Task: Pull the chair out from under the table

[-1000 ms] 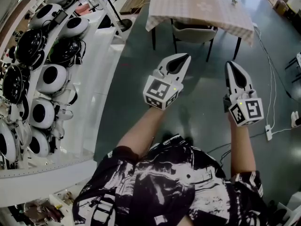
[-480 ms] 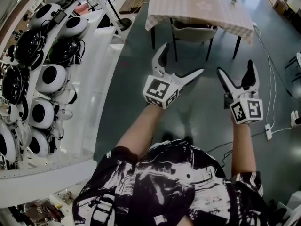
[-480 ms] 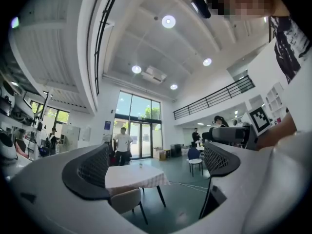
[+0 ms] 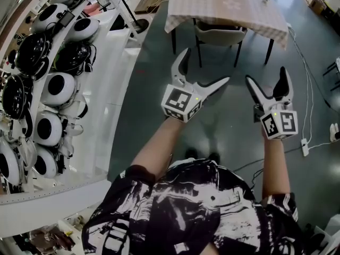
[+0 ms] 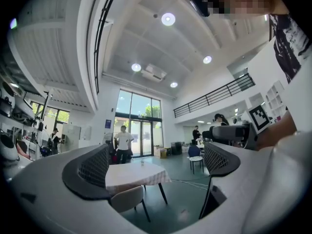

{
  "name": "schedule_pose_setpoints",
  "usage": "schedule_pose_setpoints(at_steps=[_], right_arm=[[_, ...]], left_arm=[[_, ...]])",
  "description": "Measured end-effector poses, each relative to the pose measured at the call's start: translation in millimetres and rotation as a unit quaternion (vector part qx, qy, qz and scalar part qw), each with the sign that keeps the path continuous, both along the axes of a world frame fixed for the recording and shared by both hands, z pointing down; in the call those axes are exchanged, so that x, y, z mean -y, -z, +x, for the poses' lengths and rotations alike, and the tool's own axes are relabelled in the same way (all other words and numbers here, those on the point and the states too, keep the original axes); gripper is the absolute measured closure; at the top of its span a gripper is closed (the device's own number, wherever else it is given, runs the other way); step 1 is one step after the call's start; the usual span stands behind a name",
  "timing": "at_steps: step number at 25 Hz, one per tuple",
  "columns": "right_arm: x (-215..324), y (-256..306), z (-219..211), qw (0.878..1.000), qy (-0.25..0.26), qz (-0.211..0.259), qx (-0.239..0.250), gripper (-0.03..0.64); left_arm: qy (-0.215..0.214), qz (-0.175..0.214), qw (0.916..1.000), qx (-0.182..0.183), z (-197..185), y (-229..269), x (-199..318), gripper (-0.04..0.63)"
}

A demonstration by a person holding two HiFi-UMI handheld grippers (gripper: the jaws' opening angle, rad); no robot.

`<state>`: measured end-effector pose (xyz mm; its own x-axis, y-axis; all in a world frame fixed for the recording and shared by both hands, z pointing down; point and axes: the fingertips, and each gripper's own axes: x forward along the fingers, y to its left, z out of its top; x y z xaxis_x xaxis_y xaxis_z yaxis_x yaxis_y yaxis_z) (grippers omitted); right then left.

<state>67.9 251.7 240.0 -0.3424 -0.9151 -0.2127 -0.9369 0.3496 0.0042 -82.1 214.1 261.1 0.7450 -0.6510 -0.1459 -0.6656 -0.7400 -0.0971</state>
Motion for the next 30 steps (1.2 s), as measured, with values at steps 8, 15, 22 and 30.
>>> schedule_pose_setpoints(at_steps=[8,15,22,30], right_arm=[[23,-6,-32,1.000,-0.015,-0.007,-0.005,0.041],[43,-10,-47,0.999,-0.028,-0.010,-0.012,0.041],[86,-17,-21,1.000,-0.022,-0.010,-0.009,0.041],[170,-13,32,1.000,0.013,-0.002,-0.001,0.041]], left_arm=[[-0.011,-0.012,0.9999,-0.002,-31,-11,29,0.025],[-0.025,-0.009,0.9997,-0.001,-47,-12,60,0.025],[-0.018,-0.009,0.9998,-0.002,-23,-17,101,0.025],[0.011,-0.004,0.9999,0.007,26,-14,174,0.025]])
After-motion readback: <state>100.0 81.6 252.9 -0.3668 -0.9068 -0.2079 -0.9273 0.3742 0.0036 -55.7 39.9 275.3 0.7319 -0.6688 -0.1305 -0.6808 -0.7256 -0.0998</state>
